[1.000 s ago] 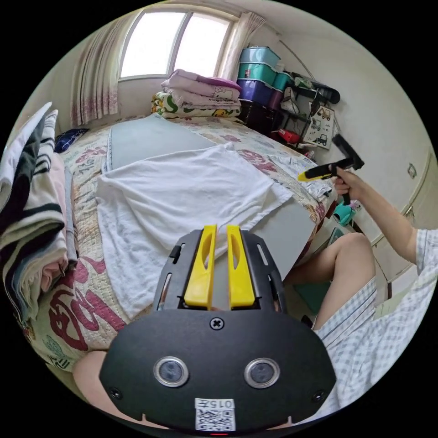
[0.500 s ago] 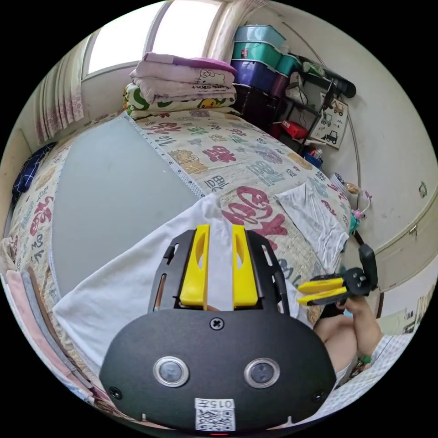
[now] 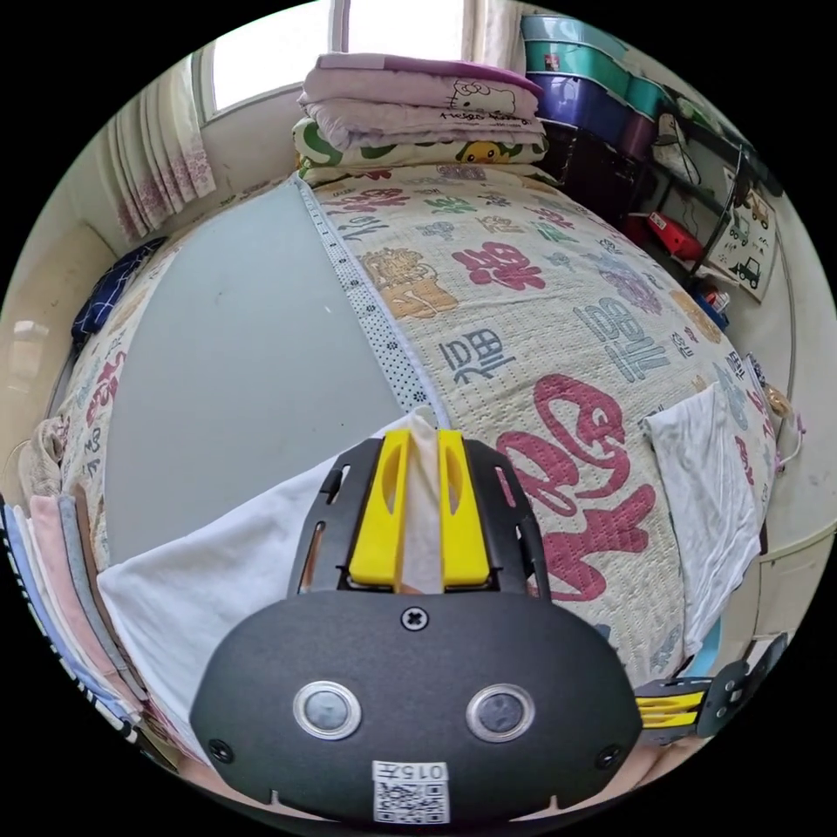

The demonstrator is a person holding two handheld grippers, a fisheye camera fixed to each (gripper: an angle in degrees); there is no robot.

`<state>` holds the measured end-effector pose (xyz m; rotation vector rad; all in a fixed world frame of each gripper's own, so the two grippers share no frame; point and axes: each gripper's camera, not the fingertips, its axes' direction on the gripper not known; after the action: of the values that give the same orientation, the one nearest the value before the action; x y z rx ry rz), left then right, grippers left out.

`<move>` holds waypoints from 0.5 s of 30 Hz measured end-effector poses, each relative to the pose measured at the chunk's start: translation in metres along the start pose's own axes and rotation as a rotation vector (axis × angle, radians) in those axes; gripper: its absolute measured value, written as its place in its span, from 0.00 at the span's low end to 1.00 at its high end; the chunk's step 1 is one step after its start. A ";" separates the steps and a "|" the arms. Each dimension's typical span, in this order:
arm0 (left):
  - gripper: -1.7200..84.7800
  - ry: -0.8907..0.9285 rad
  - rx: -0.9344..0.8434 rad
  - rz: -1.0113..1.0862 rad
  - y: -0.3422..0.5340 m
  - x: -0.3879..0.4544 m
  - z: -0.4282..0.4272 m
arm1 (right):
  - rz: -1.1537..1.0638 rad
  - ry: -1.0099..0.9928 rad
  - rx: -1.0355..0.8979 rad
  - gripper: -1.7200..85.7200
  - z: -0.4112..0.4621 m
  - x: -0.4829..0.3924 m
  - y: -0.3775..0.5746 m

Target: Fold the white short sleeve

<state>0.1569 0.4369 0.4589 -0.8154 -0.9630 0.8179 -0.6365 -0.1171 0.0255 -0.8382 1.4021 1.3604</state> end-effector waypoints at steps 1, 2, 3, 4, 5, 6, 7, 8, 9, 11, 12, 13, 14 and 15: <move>0.05 -0.003 0.000 0.013 -0.003 0.003 -0.010 | 0.000 0.000 0.005 0.02 -0.011 -0.007 0.003; 0.05 0.005 -0.003 0.022 -0.005 0.004 -0.015 | 0.003 -0.002 0.012 0.02 -0.017 -0.010 0.005; 0.04 0.014 -0.009 0.026 -0.008 0.005 -0.026 | 0.014 -0.005 0.033 0.02 -0.030 -0.016 0.010; 0.03 0.024 -0.005 0.027 -0.011 0.006 -0.038 | 0.032 -0.010 0.062 0.02 -0.044 -0.021 0.016; 0.03 0.036 0.001 0.026 -0.012 0.006 -0.045 | 0.044 -0.014 0.083 0.02 -0.052 -0.023 0.019; 0.03 0.068 0.019 0.024 -0.016 0.007 -0.061 | 0.071 -0.025 0.135 0.02 -0.071 -0.026 0.027; 0.03 0.091 0.042 0.022 -0.020 0.008 -0.078 | 0.101 -0.044 0.199 0.02 -0.091 -0.028 0.037; 0.03 0.101 0.053 0.021 -0.022 0.008 -0.088 | 0.119 -0.060 0.234 0.02 -0.101 -0.029 0.043; 0.02 0.136 0.084 0.016 -0.026 0.008 -0.107 | 0.152 -0.096 0.313 0.02 -0.121 -0.031 0.056; 0.02 0.231 0.137 -0.009 -0.033 0.007 -0.139 | 0.199 -0.108 0.447 0.02 -0.153 -0.040 0.080; 0.02 0.305 0.169 -0.033 -0.037 0.006 -0.160 | 0.201 -0.099 0.551 0.02 -0.175 -0.051 0.099; 0.02 0.383 0.201 -0.055 -0.041 0.005 -0.182 | 0.204 -0.083 0.651 0.02 -0.196 -0.064 0.118; 0.02 0.420 0.218 -0.067 -0.042 0.005 -0.193 | 0.200 -0.068 0.690 0.02 -0.206 -0.071 0.128; 0.02 0.492 0.251 -0.087 -0.044 0.002 -0.215 | 0.177 -0.029 0.762 0.02 -0.223 -0.088 0.145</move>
<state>0.3635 0.3724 0.4246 -0.7045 -0.4455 0.6067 -0.7865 -0.3284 0.1317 -0.1909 1.8168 0.8322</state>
